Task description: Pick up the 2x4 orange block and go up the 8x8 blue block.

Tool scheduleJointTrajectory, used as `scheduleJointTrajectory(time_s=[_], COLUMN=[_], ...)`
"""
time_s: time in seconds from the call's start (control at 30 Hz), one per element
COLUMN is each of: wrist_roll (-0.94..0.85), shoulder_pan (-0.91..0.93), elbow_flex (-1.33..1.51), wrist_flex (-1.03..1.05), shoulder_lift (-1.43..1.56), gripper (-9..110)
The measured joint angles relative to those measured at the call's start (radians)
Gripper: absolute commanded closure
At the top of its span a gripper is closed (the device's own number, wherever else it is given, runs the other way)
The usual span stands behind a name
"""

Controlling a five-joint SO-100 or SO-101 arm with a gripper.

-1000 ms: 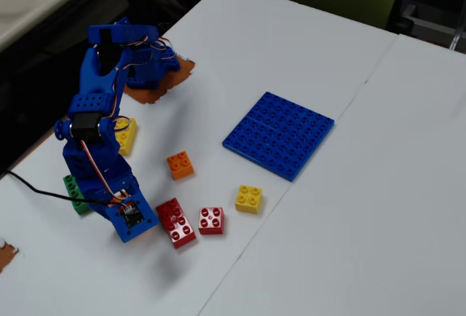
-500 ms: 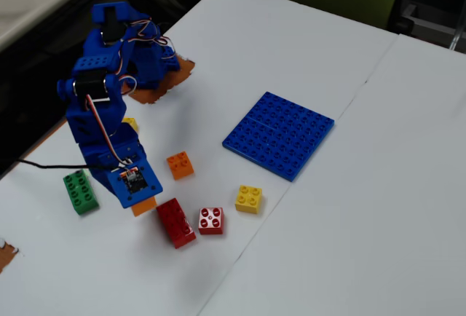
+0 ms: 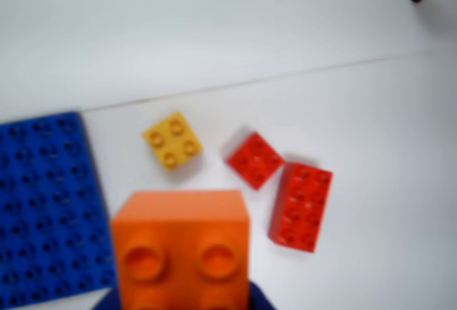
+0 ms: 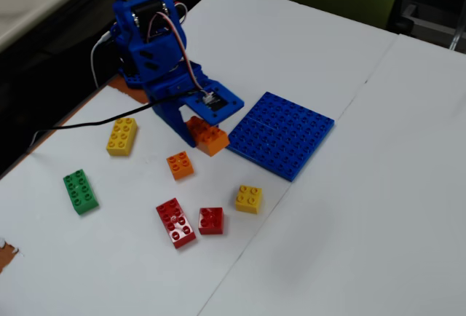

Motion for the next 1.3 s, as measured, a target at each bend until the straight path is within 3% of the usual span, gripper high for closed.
scheduleJointTrajectory(time_s=[0.47,1.3], wrist_roll=[0.198,0.299], shoulder_pan=[-0.334,-0.377], elbow_flex=[0.103,0.103], wrist_flex=[0.091,0.035], shoulder_lift=[0.006,-0.098], gripper=[101,101])
